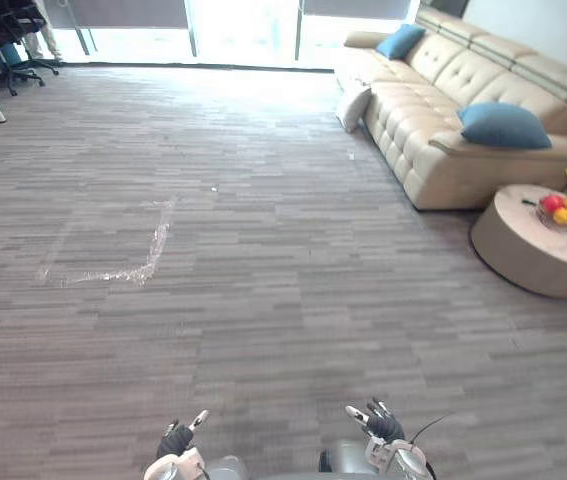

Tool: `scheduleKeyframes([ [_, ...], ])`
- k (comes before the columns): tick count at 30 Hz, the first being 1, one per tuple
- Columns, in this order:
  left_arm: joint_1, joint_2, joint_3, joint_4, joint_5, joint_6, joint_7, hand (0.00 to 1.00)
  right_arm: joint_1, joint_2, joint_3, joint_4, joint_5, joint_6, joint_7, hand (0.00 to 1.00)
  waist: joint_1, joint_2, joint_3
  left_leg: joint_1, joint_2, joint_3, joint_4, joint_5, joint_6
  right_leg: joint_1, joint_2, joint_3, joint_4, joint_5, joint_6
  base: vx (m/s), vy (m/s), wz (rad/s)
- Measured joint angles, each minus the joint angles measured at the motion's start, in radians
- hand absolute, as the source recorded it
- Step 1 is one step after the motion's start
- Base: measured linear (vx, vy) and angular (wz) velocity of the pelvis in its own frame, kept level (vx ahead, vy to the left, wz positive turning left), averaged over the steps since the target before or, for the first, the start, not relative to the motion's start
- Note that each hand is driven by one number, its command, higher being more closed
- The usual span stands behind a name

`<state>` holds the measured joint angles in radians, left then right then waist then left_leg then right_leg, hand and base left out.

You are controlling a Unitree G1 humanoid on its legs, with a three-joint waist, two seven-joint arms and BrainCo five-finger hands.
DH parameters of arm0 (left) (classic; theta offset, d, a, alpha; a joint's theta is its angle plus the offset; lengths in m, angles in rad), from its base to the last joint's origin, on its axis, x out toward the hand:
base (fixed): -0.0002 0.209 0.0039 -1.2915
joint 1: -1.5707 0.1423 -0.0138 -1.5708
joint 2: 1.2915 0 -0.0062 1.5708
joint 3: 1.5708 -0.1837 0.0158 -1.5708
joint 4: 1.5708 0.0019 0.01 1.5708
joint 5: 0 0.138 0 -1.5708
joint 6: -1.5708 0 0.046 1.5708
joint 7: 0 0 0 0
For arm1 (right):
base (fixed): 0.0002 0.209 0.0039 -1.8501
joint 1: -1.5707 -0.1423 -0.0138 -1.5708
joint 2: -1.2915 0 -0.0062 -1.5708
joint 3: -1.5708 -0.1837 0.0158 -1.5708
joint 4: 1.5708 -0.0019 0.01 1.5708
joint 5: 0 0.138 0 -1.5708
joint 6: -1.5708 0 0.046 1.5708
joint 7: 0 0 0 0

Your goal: Pick up cushions and gather them together orderly.

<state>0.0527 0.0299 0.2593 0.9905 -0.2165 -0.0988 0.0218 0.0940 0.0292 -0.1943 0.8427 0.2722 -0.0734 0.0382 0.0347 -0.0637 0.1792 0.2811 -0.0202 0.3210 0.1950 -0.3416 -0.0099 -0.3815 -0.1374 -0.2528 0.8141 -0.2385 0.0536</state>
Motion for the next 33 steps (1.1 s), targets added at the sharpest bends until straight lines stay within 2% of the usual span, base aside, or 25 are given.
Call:
scheduleKeyframes([
  [2, -0.003, -0.011, -0.048, 0.0, 0.01, 0.0, -0.005, 0.0, -0.012, -0.014, -0.008, 0.004, 0.0, 0.001, 0.0, 0.0, -0.034, 0.012, 0.008, 0.106, -0.011, -0.037, -0.06, 0.0, 0.0, -0.013, 0.036, -0.009, -0.316, 0.091, -0.04, 0.88, 0.039, 0.76],
  [3, -0.001, -0.024, -0.055, -0.001, 0.024, -0.001, -0.005, 0.0, -0.006, -0.022, -0.006, 0.005, 0.0, 0.001, 0.0, 0.0, -0.043, 0.015, 0.007, 0.148, -0.02, -0.085, -0.052, -0.001, 0.0, -0.01, 0.051, 0.038, -0.376, 0.206, -0.092, 0.9, -0.074, 0.79],
  [4, -0.003, -0.046, -0.054, 0.002, 0.03, -0.001, -0.005, 0.0, -0.006, -0.038, -0.002, 0.006, 0.0, 0.005, 0.0, 0.0, -0.051, 0.036, -0.003, 0.163, -0.005, -0.119, -0.031, 0.0, 0.001, -0.003, 0.066, 0.05, -0.337, 0.238, -0.17, 0.9, -0.09, 0.53],
  [5, -0.002, -0.065, -0.05, 0.0, 0.034, -0.001, -0.006, 0.0, -0.011, -0.061, -0.002, 0.006, -0.003, 0.006, 0.001, 0.0, -0.048, 0.075, -0.01, 0.159, 0.023, -0.135, 0.005, 0.008, -0.006, -0.005, 0.068, 0.031, -0.287, 0.197, -0.168, 0.85, -0.104, 0.29],
  [6, -0.002, -0.09, -0.048, 0.0, 0.041, -0.001, -0.007, 0.0, -0.02, -0.071, -0.011, 0.003, -0.019, 0.006, -0.001, 0.0, -0.045, 0.103, -0.002, 0.118, 0.047, -0.167, 0.142, 0.051, -0.026, 0.001, 0.065, 0.019, -0.217, 0.115, -0.178, 0.81, -0.12, 0.14],
  [8, -0.015, -0.096, -0.034, 0.002, 0.06, 0.002, -0.008, 0.0, -0.03, -0.074, -0.026, 0.003, -0.035, 0.009, -0.005, 0.0, -0.053, 0.133, 0.012, -0.01, 0.085, -0.203, 0.477, 0.243, -0.09, 0.097, 0.092, 0.011, -0.234, 0.032, -0.17, 0.94, -0.141, 0.07],
  [9, -0.013, -0.092, -0.008, -0.002, 0.059, 0.002, -0.008, 0.0, -0.034, -0.073, -0.025, 0.004, -0.032, 0.011, -0.011, 0.0, -0.051, 0.142, 0.024, -0.132, 0.139, -0.219, 0.75, 0.323, -0.14, 0.183, 0.123, 0.007, -0.287, 0.003, -0.179, 0.74, -0.068, -0.06],
  [10, -0.013, -0.092, -0.001, -0.006, 0.059, 0.002, -0.007, 0.0, -0.037, -0.071, -0.025, 0.006, -0.032, 0.012, -0.012, 0.0, -0.049, 0.146, 0.028, -0.173, 0.162, -0.214, 0.839, 0.313, -0.128, 0.222, 0.133, 0.007, -0.308, -0.003, -0.181, 0.68, -0.045, -0.2],
  [11, -0.012, -0.087, 0.012, -0.036, 0.059, -0.001, -0.007, 0.0, -0.048, -0.055, -0.015, 0.028, -0.032, 0.015, -0.015, 0.0, -0.029, 0.133, 0.044, -0.278, 0.211, -0.181, 1.003, 0.25, -0.077, 0.351, 0.156, 0.021, -0.381, -0.018, -0.185, 0.64, -0.068, -0.24],
  [12, -0.008, -0.079, 0.019, -0.057, 0.059, -0.004, -0.007, 0.0, -0.057, -0.033, -0.005, 0.05, -0.032, 0.019, -0.017, 0.0, -0.019, 0.102, 0.047, -0.367, 0.219, -0.157, 1.009, 0.209, -0.055, 0.441, 0.154, 0.035, -0.46, -0.022, -0.178, 0.6, -0.073, -0.25],
  [14, -0.005, -0.072, 0.027, -0.094, 0.058, -0.006, -0.007, 0.0, -0.063, -0.008, 0.014, 0.05, -0.029, 0.026, -0.017, 0.0, -0.001, 0.087, 0.04, -0.515, 0.23, -0.103, 0.902, 0.167, -0.039, 0.544, 0.151, 0.062, -0.568, -0.028, -0.165, 0.57, -0.027, -0.37],
  [16, 0.002, -0.074, 0.029, -0.113, 0.057, -0.006, -0.006, 0.0, -0.073, 0.004, 0.021, 0.062, -0.027, 0.033, -0.018, 0.0, 0.017, 0.088, 0.039, -0.577, 0.23, -0.03, 0.649, 0.151, -0.045, 0.606, 0.137, 0.095, -0.626, -0.041, -0.138, 0.66, 0.09, -0.61],
  [17, 0.007, -0.077, 0.044, -0.117, 0.056, -0.008, -0.005, 0.0, -0.075, 0.014, 0.021, 0.069, -0.026, 0.037, -0.018, 0.0, 0.028, 0.086, 0.043, -0.608, 0.193, -0.008, 0.394, 0.167, -0.042, 0.672, 0.111, 0.128, -0.659, -0.072, -0.113, 0.67, 0.176, -0.61],
  [18, 0.015, -0.079, 0.057, -0.118, 0.055, -0.011, -0.004, 0.0, -0.075, 0.019, 0.022, 0.074, -0.026, 0.038, -0.019, 0.0, 0.037, 0.083, 0.039, -0.611, 0.169, -0.012, 0.258, 0.195, -0.057, 0.702, 0.094, 0.151, -0.67, -0.094, -0.096, 0.68, 0.209, -0.67],
  [19, 0.023, -0.079, 0.061, -0.119, 0.054, -0.014, -0.003, 0.0, -0.075, 0.018, 0.024, 0.076, -0.026, 0.037, -0.019, 0.0, 0.042, 0.082, 0.034, -0.611, 0.163, -0.011, 0.205, 0.21, -0.063, 0.712, 0.086, 0.166, -0.672, -0.108, -0.085, 0.57, 0.241, -0.92],
  [20, 0.053, -0.069, 0.065, -0.116, 0.044, -0.02, -0.003, 0.0, -0.067, 0.011, 0.031, 0.084, -0.026, 0.036, -0.019, 0.0, 0.045, 0.077, 0.026, -0.619, 0.164, -0.01, 0.196, 0.289, -0.033, 0.741, 0.073, 0.218, -0.671, -0.133, -0.078, 0.75, 0.347, -0.98],
  [21, 0.057, -0.056, 0.076, -0.114, 0.032, -0.02, -0.003, 0.0, -0.066, 0.023, 0.034, 0.083, -0.026, 0.037, -0.019, 0.0, 0.049, 0.059, 0.007, -0.621, 0.158, 0.003, 0.249, 0.303, 0.014, 0.734, 0.046, 0.248, -0.622, -0.132, -0.076, 0.78, 0.368, -0.91],
  [23, 0.055, -0.04, 0.074, -0.111, 0.035, -0.02, -0.002, 0.0, -0.045, 0.041, 0.031, 0.077, -0.026, 0.037, -0.019, 0.0, 0.052, 0.014, -0.012, -0.591, 0.136, 0.053, 0.28, 0.225, 0.032, 0.664, -0.008, 0.283, -0.445, -0.106, -0.034, 0.84, 0.425, -0.64],
  [24, 0.046, -0.018, 0.073, -0.088, 0.037, -0.019, -0.002, 0.0, -0.032, 0.041, 0.033, 0.077, -0.032, 0.035, -0.018, 0.0, 0.055, -0.02, -0.004, -0.5, 0.1, 0.09, 0.279, 0.156, 0.037, 0.517, -0.049, 0.337, -0.091, 0.037, 0.07, 0.73, 0.391, -0.67],
  [25, 0.043, -0.008, 0.068, -0.081, 0.038, -0.017, -0.001, 0.0, -0.031, 0.037, 0.031, 0.074, -0.033, 0.034, -0.018, 0.0, 0.049, -0.022, 0.001, -0.463, 0.084, 0.094, 0.274, 0.134, 0.033, 0.45, -0.059, 0.349, 0.061, 0.111, 0.093, 0.67, 0.376, -0.43],
  [27, 0.035, 0.008, 0.052, -0.05, 0.038, 0.0, 0.003, 0.0, -0.031, 0.031, 0.005, 0.065, -0.033, 0.021, -0.018, 0.0, 0.012, -0.018, 0.005, -0.348, 0.054, 0.072, 0.247, 0.081, 0.036, 0.339, -0.05, 0.303, 0.302, 0.136, 0.099, 0.59, 0.258, 0.29],
  [28, 0.029, 0.011, 0.015, -0.037, 0.038, 0.001, 0.005, 0.0, -0.006, 0.025, -0.003, 0.035, -0.033, 0.012, -0.018, 0.0, 0.002, -0.008, 0.005, -0.235, 0.029, 0.045, 0.174, 0.062, 0.032, 0.278, -0.057, 0.199, 0.342, 0.091, 0.079, 0.78, 0.255, 0.74],
  [30, 0.002, 0.004, -0.029, -0.024, 0.039, 0.002, 0.004, 0.0, 0.009, 0.012, -0.018, 0.001, -0.033, 0.002, -0.014, 0.0, -0.003, 0.007, 0.005, -0.121, 0.01, 0.0, 0.073, 0.053, 0.03, 0.167, -0.07, 0.061, 0.29, 0.04, 0.049, 0.78, 0.183, 0.84],
  [32, -0.026, -0.012, -0.055, 0.004, 0.043, 0.007, -0.001, 0.0, -0.005, 0.002, -0.061, 0.0, -0.033, 0.0, -0.013, 0.0, -0.025, 0.018, 0.014, -0.019, 0.004, -0.05, -0.012, 0.046, 0.028, 0.058, -0.068, -0.053, 0.065, 0.014, 0.007, 0.74, 0.059, 0.87],
  [33, -0.026, -0.024, -0.067, 0.005, 0.051, 0.009, -0.003, 0.0, -0.005, -0.006, -0.069, 0.005, -0.033, 0.0, -0.014, 0.0, -0.037, 0.026, 0.02, 0.05, 0.004, -0.06, -0.067, 0.046, 0.028, 0.046, -0.049, -0.096, -0.13, 0.042, -0.013, 0.41, -0.002, 0.6],
])
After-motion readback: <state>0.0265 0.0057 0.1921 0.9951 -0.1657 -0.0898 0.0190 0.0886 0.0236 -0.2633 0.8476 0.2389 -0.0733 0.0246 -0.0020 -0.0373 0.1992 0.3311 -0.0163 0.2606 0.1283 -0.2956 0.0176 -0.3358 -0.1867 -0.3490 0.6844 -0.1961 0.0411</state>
